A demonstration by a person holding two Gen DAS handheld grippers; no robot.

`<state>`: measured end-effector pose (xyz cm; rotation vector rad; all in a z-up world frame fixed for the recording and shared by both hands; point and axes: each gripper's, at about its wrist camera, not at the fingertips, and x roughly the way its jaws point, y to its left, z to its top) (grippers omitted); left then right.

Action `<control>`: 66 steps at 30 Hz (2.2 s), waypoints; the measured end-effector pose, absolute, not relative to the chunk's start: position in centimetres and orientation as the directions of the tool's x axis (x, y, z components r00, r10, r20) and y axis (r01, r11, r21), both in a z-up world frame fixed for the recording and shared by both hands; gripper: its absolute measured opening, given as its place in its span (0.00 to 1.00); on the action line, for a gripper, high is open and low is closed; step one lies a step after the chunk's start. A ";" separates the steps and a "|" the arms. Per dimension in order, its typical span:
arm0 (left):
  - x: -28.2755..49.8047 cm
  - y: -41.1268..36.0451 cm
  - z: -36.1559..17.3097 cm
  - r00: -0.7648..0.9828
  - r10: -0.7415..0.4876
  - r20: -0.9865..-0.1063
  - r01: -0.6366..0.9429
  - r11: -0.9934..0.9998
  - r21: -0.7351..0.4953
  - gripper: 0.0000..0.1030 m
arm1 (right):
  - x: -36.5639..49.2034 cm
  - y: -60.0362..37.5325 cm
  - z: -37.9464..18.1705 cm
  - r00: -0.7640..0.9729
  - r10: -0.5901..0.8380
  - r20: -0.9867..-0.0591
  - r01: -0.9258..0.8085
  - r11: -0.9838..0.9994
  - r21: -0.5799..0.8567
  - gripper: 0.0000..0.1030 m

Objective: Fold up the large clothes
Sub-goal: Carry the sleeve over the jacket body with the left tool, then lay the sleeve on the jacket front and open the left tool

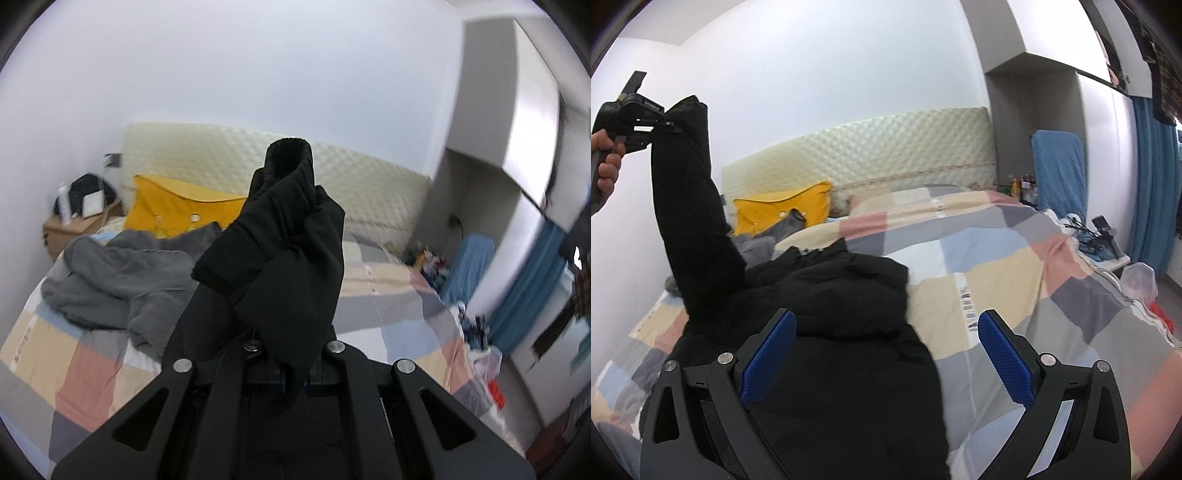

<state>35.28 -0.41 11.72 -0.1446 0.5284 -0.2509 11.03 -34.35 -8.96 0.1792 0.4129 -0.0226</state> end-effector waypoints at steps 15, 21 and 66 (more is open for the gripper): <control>39.9 -16.8 -2.6 0.633 -0.474 -0.612 0.432 0.872 -0.229 0.05 | 12.9 -39.2 -11.1 0.910 -0.081 -0.406 0.202 0.943 0.263 0.97; 40.9 -21.6 -11.7 0.568 -0.479 -0.669 0.455 0.860 -0.231 0.05 | 14.0 -40.4 -12.4 0.895 -0.073 -0.440 0.231 0.920 0.317 0.97; 31.0 -5.9 -3.3 0.831 -0.327 -0.451 0.304 0.945 -0.125 0.99 | 16.8 -32.5 -7.7 0.925 0.152 -0.348 -0.092 0.979 0.183 0.97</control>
